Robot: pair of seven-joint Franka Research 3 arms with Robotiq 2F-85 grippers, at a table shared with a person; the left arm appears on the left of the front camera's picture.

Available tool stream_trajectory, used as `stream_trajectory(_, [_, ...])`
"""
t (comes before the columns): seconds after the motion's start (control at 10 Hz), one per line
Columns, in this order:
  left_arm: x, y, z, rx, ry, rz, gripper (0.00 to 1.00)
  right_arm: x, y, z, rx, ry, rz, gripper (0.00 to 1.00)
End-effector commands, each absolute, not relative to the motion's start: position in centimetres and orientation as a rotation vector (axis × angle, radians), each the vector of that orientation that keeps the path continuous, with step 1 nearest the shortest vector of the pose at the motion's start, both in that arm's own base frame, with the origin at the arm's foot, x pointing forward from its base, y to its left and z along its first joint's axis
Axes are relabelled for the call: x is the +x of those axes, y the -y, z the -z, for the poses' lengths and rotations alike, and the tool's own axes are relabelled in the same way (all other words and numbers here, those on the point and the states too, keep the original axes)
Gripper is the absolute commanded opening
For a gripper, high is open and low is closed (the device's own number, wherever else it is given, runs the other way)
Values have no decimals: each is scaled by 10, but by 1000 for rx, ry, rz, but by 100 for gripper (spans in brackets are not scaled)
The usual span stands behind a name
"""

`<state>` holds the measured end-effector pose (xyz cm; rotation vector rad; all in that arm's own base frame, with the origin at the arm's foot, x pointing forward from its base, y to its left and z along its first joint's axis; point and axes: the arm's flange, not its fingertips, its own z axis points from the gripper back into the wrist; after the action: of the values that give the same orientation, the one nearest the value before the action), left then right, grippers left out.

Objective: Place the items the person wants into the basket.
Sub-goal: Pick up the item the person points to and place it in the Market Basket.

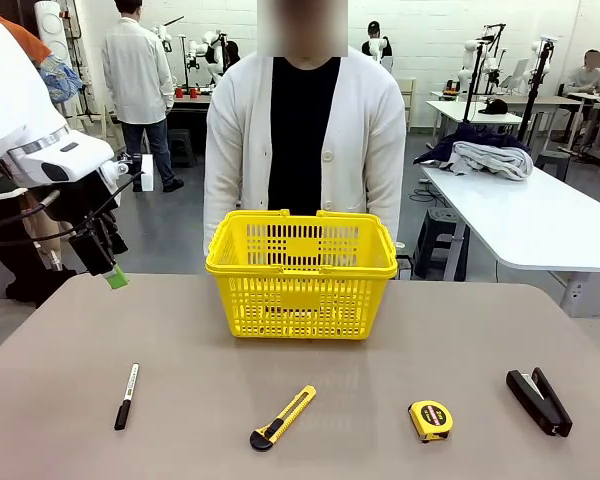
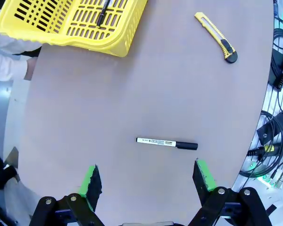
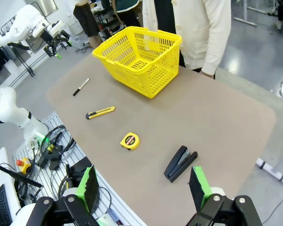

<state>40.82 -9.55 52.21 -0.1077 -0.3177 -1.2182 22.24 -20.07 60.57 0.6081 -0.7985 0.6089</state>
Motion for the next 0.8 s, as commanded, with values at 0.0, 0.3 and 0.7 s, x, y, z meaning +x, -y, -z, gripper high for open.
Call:
stream_trajectory(0.0, [407,95,-523,-103,315,1216,100,223,202,-607,620,813,-626,100])
stream_trajectory(0.3, [407,95,-523,-103,315,1216,100,223,202,-607,620,813,-626,100])
stream_trajectory(0.7, [407,95,-523,-103,315,1216,100,223,202,-607,620,813,-626,100])
